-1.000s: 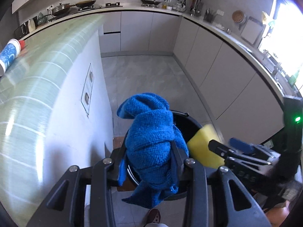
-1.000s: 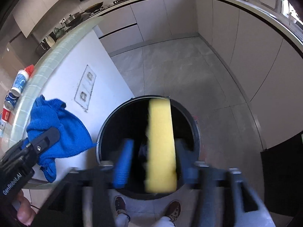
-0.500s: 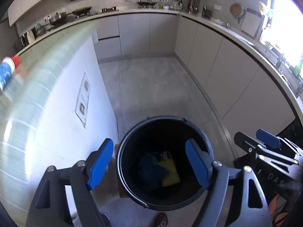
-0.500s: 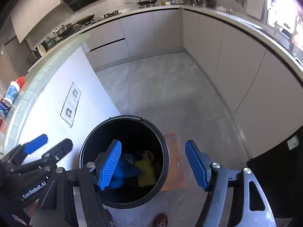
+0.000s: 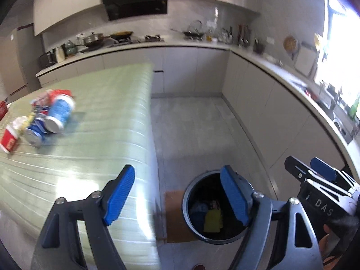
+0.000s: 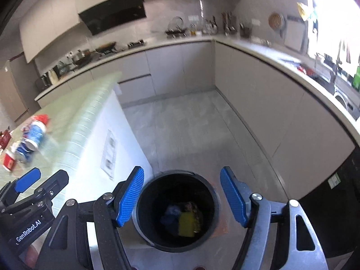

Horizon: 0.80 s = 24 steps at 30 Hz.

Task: Collect trash
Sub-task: 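Move both tools back to the table toward the Pepsi can and blue cup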

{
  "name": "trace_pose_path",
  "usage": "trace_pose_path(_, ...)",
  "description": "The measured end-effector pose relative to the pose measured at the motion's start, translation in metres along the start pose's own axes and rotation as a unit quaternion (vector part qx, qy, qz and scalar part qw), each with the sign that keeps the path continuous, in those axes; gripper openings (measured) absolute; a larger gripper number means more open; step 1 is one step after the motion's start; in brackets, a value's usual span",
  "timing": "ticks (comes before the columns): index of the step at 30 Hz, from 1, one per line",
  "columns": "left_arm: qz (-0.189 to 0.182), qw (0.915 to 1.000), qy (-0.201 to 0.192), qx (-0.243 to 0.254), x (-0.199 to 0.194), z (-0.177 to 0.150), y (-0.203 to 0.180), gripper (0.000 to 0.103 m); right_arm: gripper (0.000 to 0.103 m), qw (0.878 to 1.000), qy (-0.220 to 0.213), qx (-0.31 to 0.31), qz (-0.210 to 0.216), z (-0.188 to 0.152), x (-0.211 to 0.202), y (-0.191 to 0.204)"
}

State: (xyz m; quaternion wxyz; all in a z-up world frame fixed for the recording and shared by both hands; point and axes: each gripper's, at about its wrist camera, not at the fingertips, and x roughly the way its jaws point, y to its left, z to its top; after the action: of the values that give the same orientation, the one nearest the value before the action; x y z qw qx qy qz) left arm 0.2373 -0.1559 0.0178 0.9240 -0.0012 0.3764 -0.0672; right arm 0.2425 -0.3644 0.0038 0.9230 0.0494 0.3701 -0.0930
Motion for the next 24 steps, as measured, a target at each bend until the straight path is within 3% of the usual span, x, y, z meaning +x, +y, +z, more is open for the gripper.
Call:
trace_pose_path(5, 0.036, 0.9985, -0.038, -0.014, -0.024, 0.007, 0.082, 0.080, 0.072, 0.999, -0.029, -0.022, 0.018, 0.011, -0.028, 0.079)
trace_pose_path(16, 0.095, 0.9933, -0.039, -0.052, -0.035, -0.002, 0.257, 0.080, 0.072, 0.994, -0.033, -0.067, 0.078, -0.008, -0.025, 0.283)
trace_pose_path(20, 0.109, 0.9905, -0.032, -0.078, -0.030, -0.002, 0.297, 0.080, 0.072, 0.992, -0.021, -0.083, 0.097, -0.013, -0.017, 0.339)
trace_pose_path(24, 0.115, 0.9881, -0.031, -0.096, -0.021, -0.001, 0.319, 0.080, 0.072, 0.989, -0.022, -0.105, 0.104, -0.010, -0.010, 0.370)
